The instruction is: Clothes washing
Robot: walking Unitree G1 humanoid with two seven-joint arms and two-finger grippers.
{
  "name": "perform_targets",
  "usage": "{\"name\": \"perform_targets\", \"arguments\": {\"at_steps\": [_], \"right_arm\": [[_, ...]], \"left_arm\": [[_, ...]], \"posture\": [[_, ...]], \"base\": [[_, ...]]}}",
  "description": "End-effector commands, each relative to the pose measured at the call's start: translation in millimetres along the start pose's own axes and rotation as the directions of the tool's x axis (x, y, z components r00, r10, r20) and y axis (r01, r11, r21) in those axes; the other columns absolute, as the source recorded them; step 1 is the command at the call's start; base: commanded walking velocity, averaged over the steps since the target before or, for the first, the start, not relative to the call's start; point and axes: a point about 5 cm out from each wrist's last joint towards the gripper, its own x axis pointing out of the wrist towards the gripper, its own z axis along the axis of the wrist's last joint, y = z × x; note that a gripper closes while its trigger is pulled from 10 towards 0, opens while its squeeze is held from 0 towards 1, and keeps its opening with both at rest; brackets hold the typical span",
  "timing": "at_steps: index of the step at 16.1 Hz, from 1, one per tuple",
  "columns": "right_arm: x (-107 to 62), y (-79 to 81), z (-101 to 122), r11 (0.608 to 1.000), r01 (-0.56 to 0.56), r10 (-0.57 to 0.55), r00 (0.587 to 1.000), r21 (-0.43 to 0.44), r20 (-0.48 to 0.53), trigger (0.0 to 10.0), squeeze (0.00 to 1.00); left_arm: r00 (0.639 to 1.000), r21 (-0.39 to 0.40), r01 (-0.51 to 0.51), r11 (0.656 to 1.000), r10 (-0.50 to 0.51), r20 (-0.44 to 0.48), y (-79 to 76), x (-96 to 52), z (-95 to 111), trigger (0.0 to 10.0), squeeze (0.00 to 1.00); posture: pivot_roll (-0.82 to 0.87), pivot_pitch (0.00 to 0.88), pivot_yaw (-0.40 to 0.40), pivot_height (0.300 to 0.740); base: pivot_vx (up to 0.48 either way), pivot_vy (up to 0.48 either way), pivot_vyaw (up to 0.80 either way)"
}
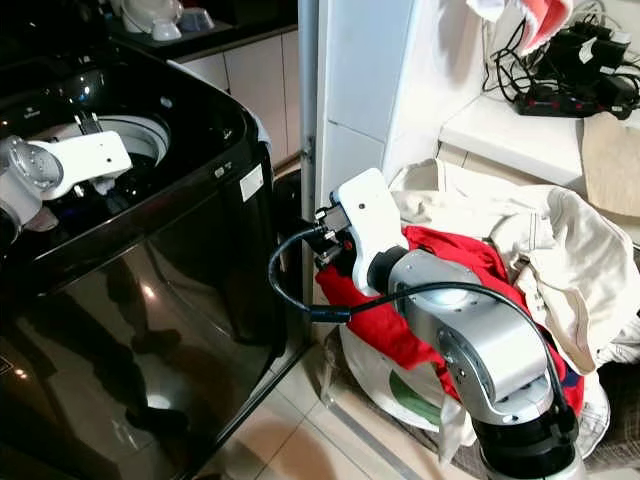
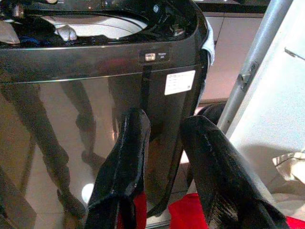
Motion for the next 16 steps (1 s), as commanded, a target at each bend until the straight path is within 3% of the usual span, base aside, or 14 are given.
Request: {"name": "perform_targets", "arguments": {"at_steps": [1,4,6,7,9,11,12,13,16], "right_arm": [[-1.5,4.1,1.5,1.0,-0.017,0.017,1.0,-0.007,0.002,10.0,0.0],[-0.2,4.1,1.6,1.0,-0.017,0.017,1.0,-0.005,0.002,10.0,0.0],[0.7,2.8,1.8,1.0,-0.001,0.001,1.0,-0.004,0.006,10.0,0.0],[1.4,1.2,2.3,1.0,0.014,-0.014,1.0,-0.007,0.01,10.0,0.0],[4.0,-6.3,4.9,0.996,0.085,-0.085,0.996,-0.013,0.024,10.0,0.0],[4.4,-9.8,5.9,0.994,0.11,-0.11,0.994,-0.008,0.029,10.0,0.0],[4.2,-10.4,6.4,0.994,0.112,-0.112,0.993,-0.007,0.03,10.0,0.0],[3.4,-10.6,7.5,0.994,0.106,-0.106,0.994,-0.002,0.033,10.0,0.0],[2.4,-6.3,7.6,0.998,0.07,-0.07,0.997,0.005,0.035,10.0,0.0]], "left_arm": [[0.999,0.004,-0.034,0.999,0.034,0.011,7.3,-2.5,4.9,10.0,0.0],[0.999,-0.051,-0.02,0.999,0.022,0.038,-1.7,1.4,10.5,10.0,0.0],[0.994,-0.078,-0.093,0.993,0.097,0.053,-0.9,2.4,16.2,10.0,0.0],[0.987,-0.073,-0.152,0.986,0.156,0.049,2.8,1.7,17.6,10.0,0.0],[0.932,-0.032,-0.357,0.934,0.358,0.062,23.4,-6.2,22.3,10.0,0.0],[0.894,-0.028,-0.441,0.897,0.441,0.077,33.9,-11.3,25.3,10.0,0.0],[0.902,-0.09,-0.417,0.905,0.424,0.082,34.4,-11.7,26.9,10.0,0.0],[0.954,-0.228,-0.245,0.943,0.276,0.117,23.8,-7.7,33.1,10.0,0.0],[0.987,-0.225,-0.004,0.974,0.041,0.157,2.4,-1.6,38.0,10.0,0.0]], "posture": [[-0.1,0.0,0.065,0.74],[-0.1,0.0,0.067,0.74],[-0.1,0.0,0.067,0.74],[-0.1,0.0,0.067,0.74],[-0.11,0.0,0.068,0.74],[-0.1,0.0,0.068,0.74],[-0.11,0.0,0.069,0.74],[-0.1,0.0,0.068,0.74],[-0.1,0.0,0.063,0.74]], "base": [[0.0,0.0,0.0],[0.0,0.0,0.0],[0.0,0.0,0.0],[0.0,0.0,0.0],[0.0,0.0,0.0],[0.0,0.0,0.0],[0.0,0.0,0.0],[0.0,0.0,0.0],[0.0,0.0,0.0]]}}
